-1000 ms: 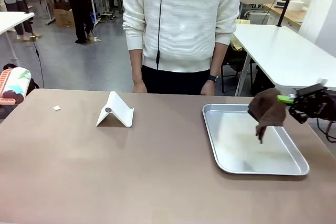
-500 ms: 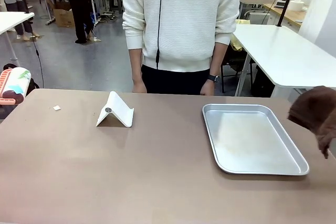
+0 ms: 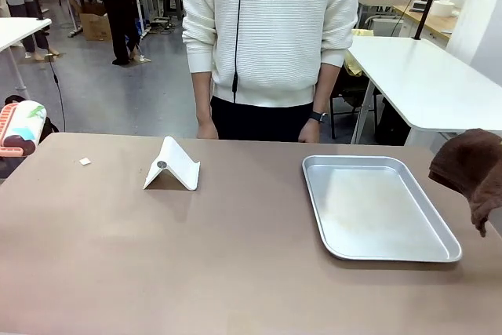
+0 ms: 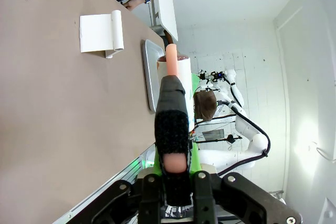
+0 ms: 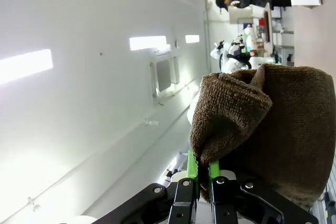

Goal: Clean the surface of the table.
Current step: Return the Lint Roller and towel to their original positions.

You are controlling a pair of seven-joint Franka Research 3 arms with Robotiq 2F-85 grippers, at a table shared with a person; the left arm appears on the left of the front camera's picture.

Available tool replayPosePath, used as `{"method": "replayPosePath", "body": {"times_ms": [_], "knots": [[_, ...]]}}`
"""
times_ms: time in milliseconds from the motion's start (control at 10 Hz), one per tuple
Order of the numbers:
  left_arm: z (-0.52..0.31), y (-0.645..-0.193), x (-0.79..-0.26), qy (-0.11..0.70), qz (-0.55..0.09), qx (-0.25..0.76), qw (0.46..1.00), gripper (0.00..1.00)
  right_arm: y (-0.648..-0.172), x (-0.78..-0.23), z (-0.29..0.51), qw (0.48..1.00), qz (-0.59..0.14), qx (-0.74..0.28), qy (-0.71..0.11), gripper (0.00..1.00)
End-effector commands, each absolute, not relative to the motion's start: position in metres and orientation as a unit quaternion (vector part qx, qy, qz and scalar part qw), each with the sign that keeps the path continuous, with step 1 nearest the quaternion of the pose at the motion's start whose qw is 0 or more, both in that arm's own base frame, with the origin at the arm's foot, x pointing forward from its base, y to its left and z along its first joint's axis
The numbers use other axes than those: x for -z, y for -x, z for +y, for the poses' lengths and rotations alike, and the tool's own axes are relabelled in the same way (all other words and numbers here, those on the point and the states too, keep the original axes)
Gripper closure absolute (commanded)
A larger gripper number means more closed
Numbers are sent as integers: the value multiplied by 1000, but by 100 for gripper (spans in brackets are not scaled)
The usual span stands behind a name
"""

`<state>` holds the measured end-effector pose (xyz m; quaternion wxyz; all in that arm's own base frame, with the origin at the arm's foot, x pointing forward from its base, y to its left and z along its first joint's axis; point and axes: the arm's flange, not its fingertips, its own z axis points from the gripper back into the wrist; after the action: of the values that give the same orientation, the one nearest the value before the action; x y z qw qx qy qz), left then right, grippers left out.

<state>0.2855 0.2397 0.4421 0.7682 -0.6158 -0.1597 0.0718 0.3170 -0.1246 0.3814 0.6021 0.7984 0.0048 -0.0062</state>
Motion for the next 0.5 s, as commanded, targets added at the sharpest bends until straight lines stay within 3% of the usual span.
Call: {"method": "replayPosePath", "body": {"times_ms": [0, 400], "knots": [[238, -286, -445, 618, -165, -75, 765, 100, -317, -382, -124, 603, 1, 3, -798, 91], [238, -286, -445, 618, -165, -75, 765, 100, -317, -382, -124, 603, 1, 3, -798, 91]]}}
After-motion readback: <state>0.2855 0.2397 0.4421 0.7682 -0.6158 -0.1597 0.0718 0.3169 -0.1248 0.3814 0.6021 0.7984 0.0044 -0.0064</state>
